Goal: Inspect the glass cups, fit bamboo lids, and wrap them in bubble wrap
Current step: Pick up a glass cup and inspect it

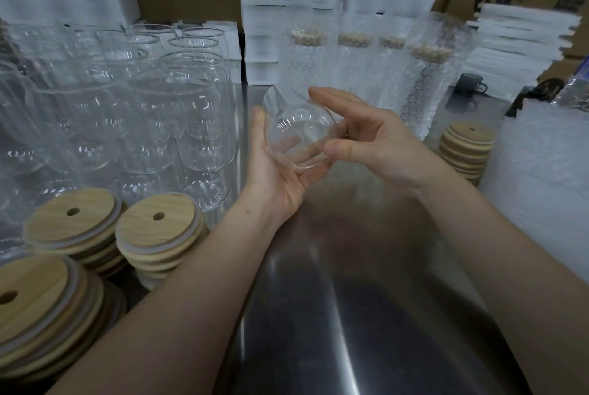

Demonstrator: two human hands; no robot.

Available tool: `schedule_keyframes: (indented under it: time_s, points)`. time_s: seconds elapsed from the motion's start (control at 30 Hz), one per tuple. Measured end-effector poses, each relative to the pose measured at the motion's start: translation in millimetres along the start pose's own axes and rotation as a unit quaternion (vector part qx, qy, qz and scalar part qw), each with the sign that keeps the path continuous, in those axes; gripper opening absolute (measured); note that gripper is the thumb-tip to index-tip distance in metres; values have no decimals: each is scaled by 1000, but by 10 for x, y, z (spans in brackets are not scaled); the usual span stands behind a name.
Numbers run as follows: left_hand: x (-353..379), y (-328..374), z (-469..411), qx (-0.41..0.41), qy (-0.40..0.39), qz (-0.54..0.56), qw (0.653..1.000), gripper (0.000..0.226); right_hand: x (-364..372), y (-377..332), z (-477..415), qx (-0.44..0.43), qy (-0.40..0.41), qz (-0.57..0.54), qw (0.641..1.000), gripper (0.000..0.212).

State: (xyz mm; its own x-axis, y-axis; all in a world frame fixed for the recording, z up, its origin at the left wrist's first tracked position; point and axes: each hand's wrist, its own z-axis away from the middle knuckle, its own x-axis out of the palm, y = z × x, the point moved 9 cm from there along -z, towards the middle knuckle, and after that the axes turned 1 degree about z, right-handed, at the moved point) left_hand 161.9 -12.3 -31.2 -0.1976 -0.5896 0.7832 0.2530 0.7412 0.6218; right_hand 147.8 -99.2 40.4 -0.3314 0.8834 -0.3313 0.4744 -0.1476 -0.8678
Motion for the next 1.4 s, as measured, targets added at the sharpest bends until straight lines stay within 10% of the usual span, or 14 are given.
schedule_keyframes:
  time_s: [1.17,1.4]
  points:
    - [64,-90,-123,21,-40,-88,995,84,-77,-258,172,-130,240,295,916,50]
    - [-97,129,-56,115,121,-160,973,38,-490,-328,310,-77,389,468,790,29]
